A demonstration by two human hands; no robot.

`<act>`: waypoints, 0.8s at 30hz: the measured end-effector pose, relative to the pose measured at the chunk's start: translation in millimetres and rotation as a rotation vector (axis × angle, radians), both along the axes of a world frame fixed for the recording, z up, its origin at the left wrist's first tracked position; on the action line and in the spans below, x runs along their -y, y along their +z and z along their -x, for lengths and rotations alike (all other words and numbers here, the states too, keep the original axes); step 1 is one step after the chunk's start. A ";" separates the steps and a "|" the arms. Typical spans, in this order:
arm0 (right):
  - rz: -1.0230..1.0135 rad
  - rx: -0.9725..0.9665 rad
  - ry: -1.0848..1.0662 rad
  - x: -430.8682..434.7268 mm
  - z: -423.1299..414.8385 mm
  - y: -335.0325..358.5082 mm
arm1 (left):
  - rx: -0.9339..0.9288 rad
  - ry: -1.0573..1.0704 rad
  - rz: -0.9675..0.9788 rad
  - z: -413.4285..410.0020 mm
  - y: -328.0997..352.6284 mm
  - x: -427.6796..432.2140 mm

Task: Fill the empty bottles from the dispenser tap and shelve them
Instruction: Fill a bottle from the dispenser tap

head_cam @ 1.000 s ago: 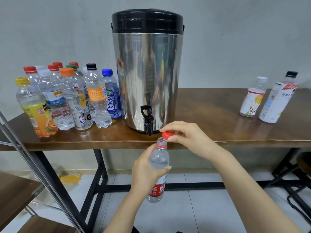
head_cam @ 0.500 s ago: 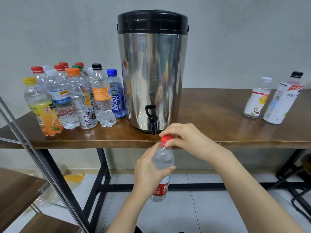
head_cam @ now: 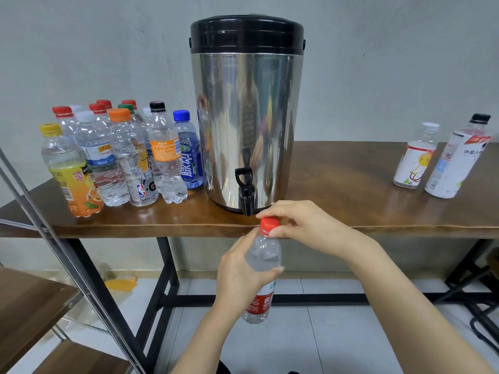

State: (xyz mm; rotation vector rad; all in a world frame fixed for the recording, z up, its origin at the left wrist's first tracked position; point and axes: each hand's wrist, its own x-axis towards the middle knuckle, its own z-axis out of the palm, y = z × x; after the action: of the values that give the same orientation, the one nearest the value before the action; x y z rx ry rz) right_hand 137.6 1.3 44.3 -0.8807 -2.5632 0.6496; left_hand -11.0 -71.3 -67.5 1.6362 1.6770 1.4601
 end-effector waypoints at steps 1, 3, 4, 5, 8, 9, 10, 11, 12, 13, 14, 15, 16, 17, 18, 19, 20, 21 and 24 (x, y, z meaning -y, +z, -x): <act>0.008 -0.007 -0.006 -1.1 0.0 0.2 | -0.003 0.001 0.001 0.6 1.1 0.4; 0.007 -0.023 -0.039 -2.7 0.5 1.2 | -0.020 0.008 0.004 0.7 1.9 1.3; 0.002 -0.027 -0.053 -2.7 1.5 1.8 | -0.034 0.011 0.004 0.6 1.9 1.8; -0.004 -0.024 -0.064 -2.5 3.0 1.7 | -0.046 0.015 0.001 0.4 1.6 2.6; -0.018 0.014 -0.089 0.9 8.2 1.8 | -0.059 0.026 -0.008 1.6 -0.9 4.8; -0.018 0.024 -0.096 1.7 9.7 0.9 | -0.059 0.025 -0.011 1.7 -0.5 5.9; -0.015 0.026 -0.101 2.4 11.2 -0.1 | -0.055 0.025 -0.017 2.3 -0.9 6.6; -0.011 0.017 -0.104 3.4 13.4 -1.3 | -0.048 0.030 -0.023 3.8 -1.2 7.5; -0.007 -0.004 -0.103 5.1 15.8 -2.6 | -0.034 0.038 -0.031 5.7 -0.4 8.7; -0.003 -0.032 -0.103 6.4 18.6 -4.5 | -0.004 0.051 -0.041 8.9 1.0 10.0; -0.010 -0.070 -0.103 8.2 21.1 -6.2 | 0.042 0.068 -0.046 13.6 2.8 10.7; -0.031 -0.108 -0.108 9.7 23.2 -7.5 | 0.090 0.088 -0.046 20.0 6.0 11.0; -0.063 -0.146 -0.114 11.4 24.9 -7.8 | 0.132 0.108 -0.050 27.8 11.0 11.0; -0.094 -0.179 -0.119 13.4 26.7 -7.5 | 0.166 0.126 -0.069 37.2 17.2 11.0; -0.122 -0.205 -0.118 15.4 29.5 -7.2 | 0.188 0.146 -0.102 47.9 24.8 10.4; -0.150 -0.225 -0.114 17.6 33.1 -7.0 | 0.194 0.174 -0.142 58.4 34.9 10.3; -0.178 -0.242 -0.107 19.4 38.5 -7.6 | 0.189 0.214 -0.184 69.5 46.3 9.7; -0.201 -0.260 -0.099 20.6 45.2 -9.0 | 0.181 0.257 -0.227 80.8 58.2 8.8; -0.254 -0.294 -0.065 20.2 73.0 -19.4 | 0.124 0.381 -0.347 115.0 88.2 0.5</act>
State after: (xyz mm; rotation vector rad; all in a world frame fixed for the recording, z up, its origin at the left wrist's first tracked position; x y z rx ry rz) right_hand 64.6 -19.0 24.9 -0.7203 -2.2798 0.3898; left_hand -126.0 -71.8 20.7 1.3945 1.8115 2.0917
